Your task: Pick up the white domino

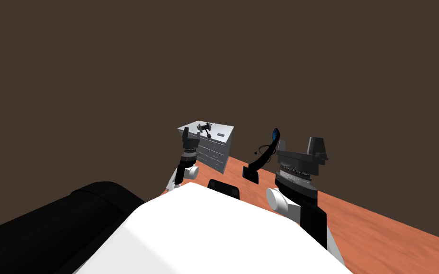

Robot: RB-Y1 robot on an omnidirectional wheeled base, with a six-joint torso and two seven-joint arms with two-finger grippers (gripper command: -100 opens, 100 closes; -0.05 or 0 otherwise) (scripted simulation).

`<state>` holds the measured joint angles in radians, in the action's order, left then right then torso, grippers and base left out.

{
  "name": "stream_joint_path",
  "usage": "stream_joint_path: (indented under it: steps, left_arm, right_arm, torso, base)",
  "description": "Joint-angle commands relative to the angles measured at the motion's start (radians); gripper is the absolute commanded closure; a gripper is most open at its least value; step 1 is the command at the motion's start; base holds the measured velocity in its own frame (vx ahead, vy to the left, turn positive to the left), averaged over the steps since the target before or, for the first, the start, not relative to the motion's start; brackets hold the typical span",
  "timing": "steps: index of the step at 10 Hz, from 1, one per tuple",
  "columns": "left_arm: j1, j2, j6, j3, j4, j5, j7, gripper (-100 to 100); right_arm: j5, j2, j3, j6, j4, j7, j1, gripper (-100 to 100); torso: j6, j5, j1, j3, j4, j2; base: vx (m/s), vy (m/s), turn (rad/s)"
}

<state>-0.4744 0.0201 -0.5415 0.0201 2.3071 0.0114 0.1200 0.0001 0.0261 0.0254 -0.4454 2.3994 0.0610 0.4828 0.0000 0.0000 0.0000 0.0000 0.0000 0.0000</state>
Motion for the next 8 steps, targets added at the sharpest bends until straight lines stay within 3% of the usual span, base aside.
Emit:
stream_joint_path:
  steps: [1, 3, 8]
  left_arm:
    - [0.016, 0.033, 0.029, -0.005, -0.012, -0.008, 0.000, -100]
    - [0.056, 0.079, 0.081, -0.018, -0.039, -0.027, 0.000, -100]
    - [0.118, 0.128, 0.186, -0.037, -0.079, -0.055, 0.000, -100]
  right_arm:
    - [0.000, 0.000, 0.000, 0.000, 0.000, 0.000, 0.000, 0]
    - [0.000, 0.000, 0.000, 0.000, 0.000, 0.000, 0.000, 0]
    - [0.000, 0.000, 0.000, 0.000, 0.000, 0.000, 0.000, 0]
  torso:
    - [0.000, 0.000, 0.000, 0.000, 0.000, 0.000]
    - [0.000, 0.000, 0.000, 0.000, 0.000, -0.001]
    - [0.000, 0.000, -0.001, -0.001, 0.000, -0.001]
  base:
    - [0.004, -0.004, -0.027]
    - [0.009, -0.008, -0.053]
    - [0.008, -0.007, -0.037]
